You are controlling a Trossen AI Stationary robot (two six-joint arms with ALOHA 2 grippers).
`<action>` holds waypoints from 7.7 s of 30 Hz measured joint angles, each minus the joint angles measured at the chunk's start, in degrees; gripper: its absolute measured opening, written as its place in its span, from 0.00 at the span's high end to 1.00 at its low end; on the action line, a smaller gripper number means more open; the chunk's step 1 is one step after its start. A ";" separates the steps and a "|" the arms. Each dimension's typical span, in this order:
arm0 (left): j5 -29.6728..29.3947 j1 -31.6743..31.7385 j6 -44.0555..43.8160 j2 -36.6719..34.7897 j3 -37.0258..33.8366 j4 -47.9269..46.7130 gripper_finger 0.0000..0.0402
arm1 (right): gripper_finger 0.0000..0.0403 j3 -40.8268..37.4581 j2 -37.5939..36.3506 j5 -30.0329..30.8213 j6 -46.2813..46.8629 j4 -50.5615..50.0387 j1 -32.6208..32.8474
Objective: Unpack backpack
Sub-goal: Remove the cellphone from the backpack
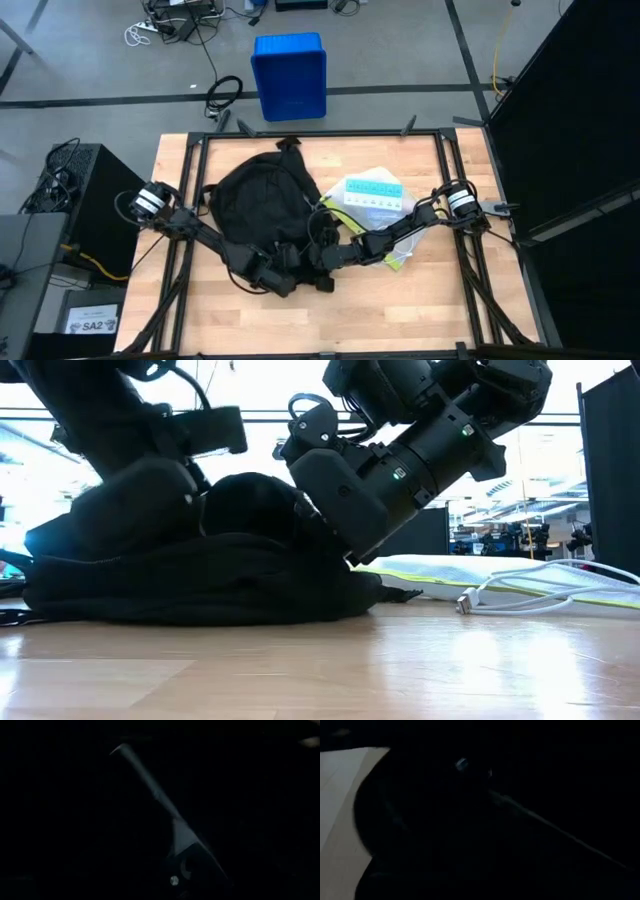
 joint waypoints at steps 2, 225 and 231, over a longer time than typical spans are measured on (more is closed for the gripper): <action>-0.23 0.03 -1.54 -0.03 0.00 -1.87 0.29 | 1.00 0.02 0.00 -0.03 0.02 0.07 -0.01; -18.31 -17.86 23.72 -35.81 -37.64 52.94 0.42 | 0.98 -0.02 -28.98 38.12 1.76 -47.20 10.52; -18.60 -17.85 22.55 -35.81 -37.64 52.94 0.42 | 0.98 0.03 -25.30 30.46 12.86 -60.19 7.64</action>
